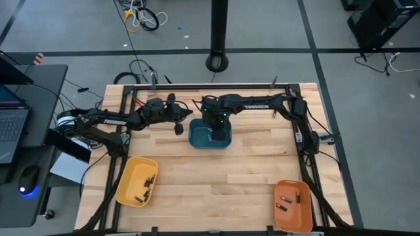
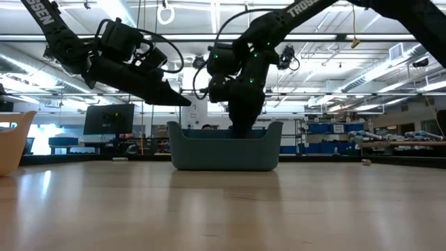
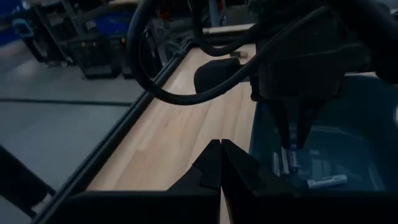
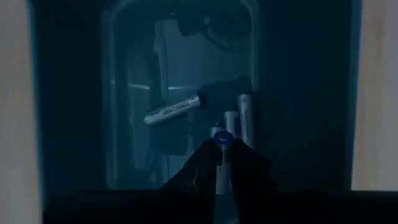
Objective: Sort batteries
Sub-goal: Put the silver battery into the blue bin, then put the large black battery into the orange bin
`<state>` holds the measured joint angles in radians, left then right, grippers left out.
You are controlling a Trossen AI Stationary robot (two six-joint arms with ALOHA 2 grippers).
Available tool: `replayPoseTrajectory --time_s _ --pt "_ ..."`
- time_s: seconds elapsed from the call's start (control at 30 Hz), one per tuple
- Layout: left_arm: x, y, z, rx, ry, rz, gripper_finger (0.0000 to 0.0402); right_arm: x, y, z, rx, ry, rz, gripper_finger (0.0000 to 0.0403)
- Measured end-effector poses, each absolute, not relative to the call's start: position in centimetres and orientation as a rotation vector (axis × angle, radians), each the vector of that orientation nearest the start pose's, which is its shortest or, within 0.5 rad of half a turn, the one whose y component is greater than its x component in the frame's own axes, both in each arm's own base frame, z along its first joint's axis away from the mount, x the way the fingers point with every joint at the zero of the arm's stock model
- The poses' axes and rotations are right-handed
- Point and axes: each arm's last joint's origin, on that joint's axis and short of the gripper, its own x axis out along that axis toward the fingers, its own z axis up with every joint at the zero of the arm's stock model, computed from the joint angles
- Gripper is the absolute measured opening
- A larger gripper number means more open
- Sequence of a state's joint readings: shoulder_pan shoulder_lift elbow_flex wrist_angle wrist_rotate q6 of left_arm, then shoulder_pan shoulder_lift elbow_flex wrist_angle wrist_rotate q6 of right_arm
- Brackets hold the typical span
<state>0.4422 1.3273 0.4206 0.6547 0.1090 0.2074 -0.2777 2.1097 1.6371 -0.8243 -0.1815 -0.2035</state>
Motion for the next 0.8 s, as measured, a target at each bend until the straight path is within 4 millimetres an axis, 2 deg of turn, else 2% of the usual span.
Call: replayPoseTrajectory --time_s 0.27,0.63,0.73,0.8 --pt "22.4 10.5 17.7 0.126 0.301 0.314 0.001 41.5 -11.2 17.3 0.104 1.254 0.062 0.0066" --pt "22.4 10.6 17.7 0.127 0.304 0.325 0.001 40.6 -9.1 22.2 0.136 1.171 0.026 0.0164" --pt "22.4 10.6 17.7 0.127 0.308 0.325 0.001 39.2 -7.7 23.8 0.187 1.236 0.01 0.016" --pt "22.4 10.6 17.7 0.127 0.308 0.325 0.001 38.1 -6.2 24.9 0.199 1.295 -0.022 0.0137"
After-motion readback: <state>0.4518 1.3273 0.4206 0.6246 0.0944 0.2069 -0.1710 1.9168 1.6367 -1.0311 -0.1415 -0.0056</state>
